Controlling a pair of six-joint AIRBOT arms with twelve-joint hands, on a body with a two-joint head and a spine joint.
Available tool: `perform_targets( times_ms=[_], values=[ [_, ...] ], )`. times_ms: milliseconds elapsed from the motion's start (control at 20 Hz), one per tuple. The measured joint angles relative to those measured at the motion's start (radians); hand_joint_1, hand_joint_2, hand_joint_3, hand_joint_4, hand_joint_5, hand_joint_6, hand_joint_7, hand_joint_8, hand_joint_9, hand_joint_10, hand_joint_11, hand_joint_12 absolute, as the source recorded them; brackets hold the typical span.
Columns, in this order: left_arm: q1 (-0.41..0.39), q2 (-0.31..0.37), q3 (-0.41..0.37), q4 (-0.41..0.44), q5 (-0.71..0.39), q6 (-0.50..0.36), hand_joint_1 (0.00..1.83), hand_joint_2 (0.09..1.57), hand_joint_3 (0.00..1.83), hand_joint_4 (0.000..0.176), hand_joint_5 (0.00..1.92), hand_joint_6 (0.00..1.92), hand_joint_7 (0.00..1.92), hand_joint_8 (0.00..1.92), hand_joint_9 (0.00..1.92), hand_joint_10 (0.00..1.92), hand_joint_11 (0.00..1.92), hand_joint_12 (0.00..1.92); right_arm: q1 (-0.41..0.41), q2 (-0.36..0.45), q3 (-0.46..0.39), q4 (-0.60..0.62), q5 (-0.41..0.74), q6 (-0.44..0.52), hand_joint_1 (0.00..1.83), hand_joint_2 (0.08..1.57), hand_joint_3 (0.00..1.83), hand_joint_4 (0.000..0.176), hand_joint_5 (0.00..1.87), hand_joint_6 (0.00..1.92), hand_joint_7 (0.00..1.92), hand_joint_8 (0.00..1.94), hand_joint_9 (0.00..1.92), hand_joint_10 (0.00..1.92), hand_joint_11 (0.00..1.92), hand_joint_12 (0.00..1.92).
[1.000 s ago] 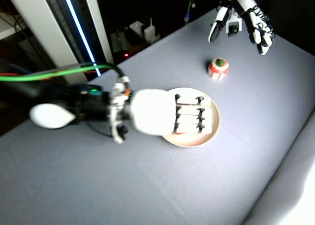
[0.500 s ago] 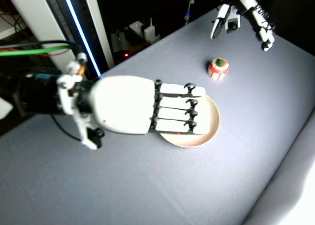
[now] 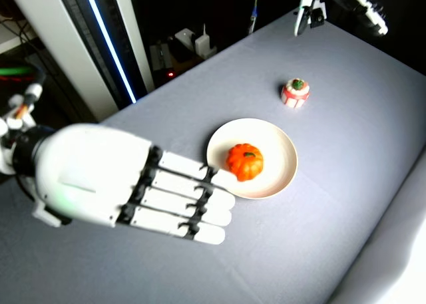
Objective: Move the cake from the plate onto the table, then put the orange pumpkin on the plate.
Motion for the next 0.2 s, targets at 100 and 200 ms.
perform_targets(
  times_ms=[100, 200],
  values=[
    [0.032, 0.000, -0.010, -0.016, -0.032, 0.000, 1.00, 0.86, 0.01, 0.102, 0.04, 0.01, 0.00, 0.00, 0.00, 0.00, 0.00, 0.00, 0.000, 0.001, -0.004, 0.000, 0.012, -0.002, 1.01, 0.83, 0.00, 0.044, 0.13, 0.01, 0.03, 0.01, 0.00, 0.00, 0.11, 0.07],
    [0.051, 0.000, -0.018, -0.050, -0.042, 0.001, 1.00, 0.87, 0.02, 0.119, 0.05, 0.01, 0.00, 0.00, 0.00, 0.00, 0.00, 0.00, 0.000, 0.002, -0.010, 0.002, 0.018, -0.003, 1.02, 0.81, 0.01, 0.073, 0.14, 0.01, 0.06, 0.01, 0.02, 0.00, 0.04, 0.28]
  ],
)
